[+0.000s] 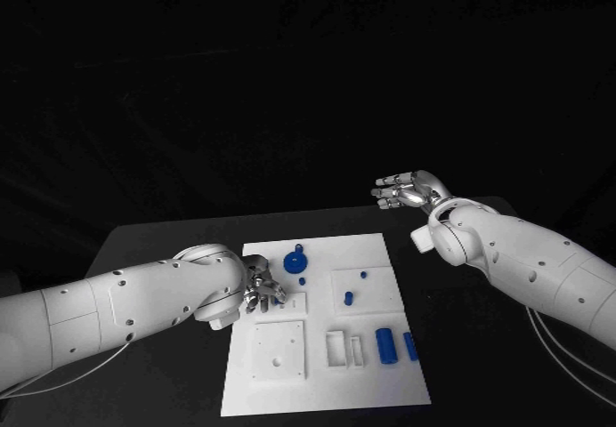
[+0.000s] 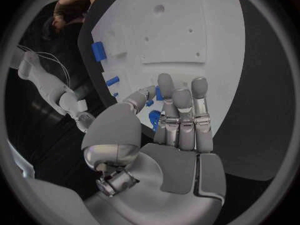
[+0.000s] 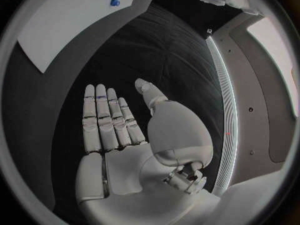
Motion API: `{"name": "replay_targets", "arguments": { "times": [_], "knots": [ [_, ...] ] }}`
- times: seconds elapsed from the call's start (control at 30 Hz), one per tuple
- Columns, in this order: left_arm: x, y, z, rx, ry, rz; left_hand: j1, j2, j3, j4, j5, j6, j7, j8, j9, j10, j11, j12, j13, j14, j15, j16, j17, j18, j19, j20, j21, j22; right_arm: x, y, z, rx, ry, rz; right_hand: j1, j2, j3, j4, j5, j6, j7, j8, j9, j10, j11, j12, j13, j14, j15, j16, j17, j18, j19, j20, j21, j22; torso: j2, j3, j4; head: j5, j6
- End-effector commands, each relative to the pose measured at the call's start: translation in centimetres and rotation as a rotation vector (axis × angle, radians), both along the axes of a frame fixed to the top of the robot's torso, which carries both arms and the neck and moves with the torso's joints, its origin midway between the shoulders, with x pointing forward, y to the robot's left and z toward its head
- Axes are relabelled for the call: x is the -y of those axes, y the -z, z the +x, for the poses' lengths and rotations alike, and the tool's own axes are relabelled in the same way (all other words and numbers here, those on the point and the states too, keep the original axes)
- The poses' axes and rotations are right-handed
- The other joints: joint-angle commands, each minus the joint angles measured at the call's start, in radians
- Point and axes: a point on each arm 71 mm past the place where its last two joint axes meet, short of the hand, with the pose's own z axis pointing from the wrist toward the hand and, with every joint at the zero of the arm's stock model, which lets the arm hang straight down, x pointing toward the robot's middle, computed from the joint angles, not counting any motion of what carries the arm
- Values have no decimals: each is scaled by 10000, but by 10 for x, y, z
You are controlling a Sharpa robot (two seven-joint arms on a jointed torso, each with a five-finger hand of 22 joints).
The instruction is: Assemble the parts on the task board
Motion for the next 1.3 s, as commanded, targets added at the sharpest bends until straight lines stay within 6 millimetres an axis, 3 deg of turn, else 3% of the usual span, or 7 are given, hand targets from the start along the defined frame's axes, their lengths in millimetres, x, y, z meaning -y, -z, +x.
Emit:
{"name": "replay_targets", "arguments": {
  "times": [0.03,1.3],
  "knots": [
    [3,1,-2,-409,263,33,160,29,1574,-1520,36,1048,-911,34,-35,370,-69,66,3,15,10,61,2,26,-56,10,47,211,-2,1,0,-37,-184,-57,-1,-38,50,20,-43,-38,15,-33,-10,-76,25,-44,-9,-71,20,-50,-16,110,-61,-17,48,-13,1,4,-7,-18,-4],
    [6,2,7,-685,420,586,260,-9,1522,-1520,67,1076,-903,38,-247,363,-58,124,-3,20,18,91,-1,49,-104,23,167,203,-3,3,-1,-89,-252,-91,-4,-60,125,1,-116,-60,21,-33,-11,-98,31,-43,-9,-95,15,-51,-16,107,-94,-7,45,-14,-1,-10,4,-128,26]
  ]
}}
